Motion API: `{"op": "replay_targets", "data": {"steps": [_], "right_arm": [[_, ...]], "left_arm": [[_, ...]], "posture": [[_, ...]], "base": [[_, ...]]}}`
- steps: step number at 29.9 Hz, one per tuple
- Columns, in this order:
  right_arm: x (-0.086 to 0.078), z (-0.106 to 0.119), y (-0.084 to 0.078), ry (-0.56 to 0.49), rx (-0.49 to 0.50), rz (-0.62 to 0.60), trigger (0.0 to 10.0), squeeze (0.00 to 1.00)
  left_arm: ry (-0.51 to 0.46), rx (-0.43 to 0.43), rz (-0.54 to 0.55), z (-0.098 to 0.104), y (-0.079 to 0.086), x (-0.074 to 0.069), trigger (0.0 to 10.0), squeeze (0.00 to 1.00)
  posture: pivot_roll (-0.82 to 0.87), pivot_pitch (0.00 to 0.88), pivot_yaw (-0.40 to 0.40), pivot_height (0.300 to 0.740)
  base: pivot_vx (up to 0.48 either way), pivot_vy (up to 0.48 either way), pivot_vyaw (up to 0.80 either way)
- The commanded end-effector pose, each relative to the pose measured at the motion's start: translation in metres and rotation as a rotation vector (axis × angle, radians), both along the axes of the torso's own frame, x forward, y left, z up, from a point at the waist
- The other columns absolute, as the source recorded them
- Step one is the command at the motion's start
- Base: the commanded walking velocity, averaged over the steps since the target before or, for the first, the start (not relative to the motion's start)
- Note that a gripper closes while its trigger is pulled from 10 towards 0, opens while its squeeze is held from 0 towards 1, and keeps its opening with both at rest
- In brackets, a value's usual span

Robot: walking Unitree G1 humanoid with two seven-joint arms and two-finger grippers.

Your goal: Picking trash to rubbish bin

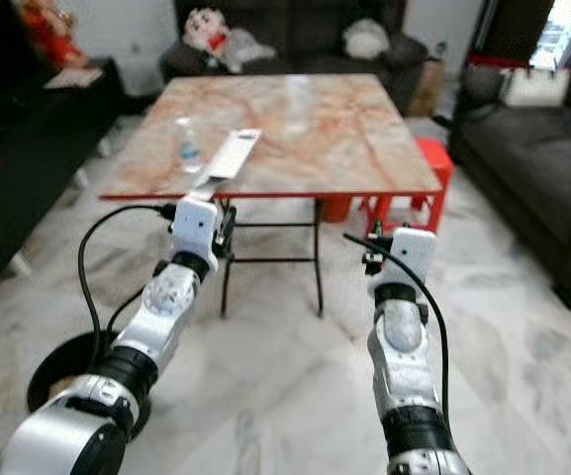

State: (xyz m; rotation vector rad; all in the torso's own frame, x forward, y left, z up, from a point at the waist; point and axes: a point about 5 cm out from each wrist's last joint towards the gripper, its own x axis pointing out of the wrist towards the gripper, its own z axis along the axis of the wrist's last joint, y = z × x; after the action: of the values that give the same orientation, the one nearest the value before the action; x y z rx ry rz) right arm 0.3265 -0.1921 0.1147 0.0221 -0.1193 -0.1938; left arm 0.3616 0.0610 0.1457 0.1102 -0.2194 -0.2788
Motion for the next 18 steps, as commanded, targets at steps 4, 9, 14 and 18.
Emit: {"op": "replay_targets", "data": {"steps": [4,9,14,18], "right_arm": [[0.004,0.006,0.019,-0.018,0.015,0.072,10.0,0.00],[0.003,0.003,0.021,-0.008,0.014,0.073,10.0,0.00],[0.003,0.004,0.024,-0.017,-0.017,0.104,10.0,0.00],[0.003,0.005,0.026,-0.024,-0.007,0.115,10.0,0.00]], "left_arm": [[0.003,0.017,0.039,-0.001,0.014,0.003,10.0,0.00],[0.002,0.018,0.037,-0.001,0.013,0.002,10.0,0.00],[-0.003,0.018,0.041,-0.001,0.014,0.002,10.0,0.00],[-0.007,0.018,0.047,-0.001,0.015,0.002,10.0,0.00]], "posture": [[0.02,0.011,-0.008,0.740],[0.03,0.008,-0.008,0.740],[0.03,0.008,-0.016,0.740],[0.04,0.006,-0.021,0.740]], "base": [[0.442,0.000,0.00],[0.441,0.000,0.00],[0.439,0.000,0.32],[0.441,0.000,0.80]]}}
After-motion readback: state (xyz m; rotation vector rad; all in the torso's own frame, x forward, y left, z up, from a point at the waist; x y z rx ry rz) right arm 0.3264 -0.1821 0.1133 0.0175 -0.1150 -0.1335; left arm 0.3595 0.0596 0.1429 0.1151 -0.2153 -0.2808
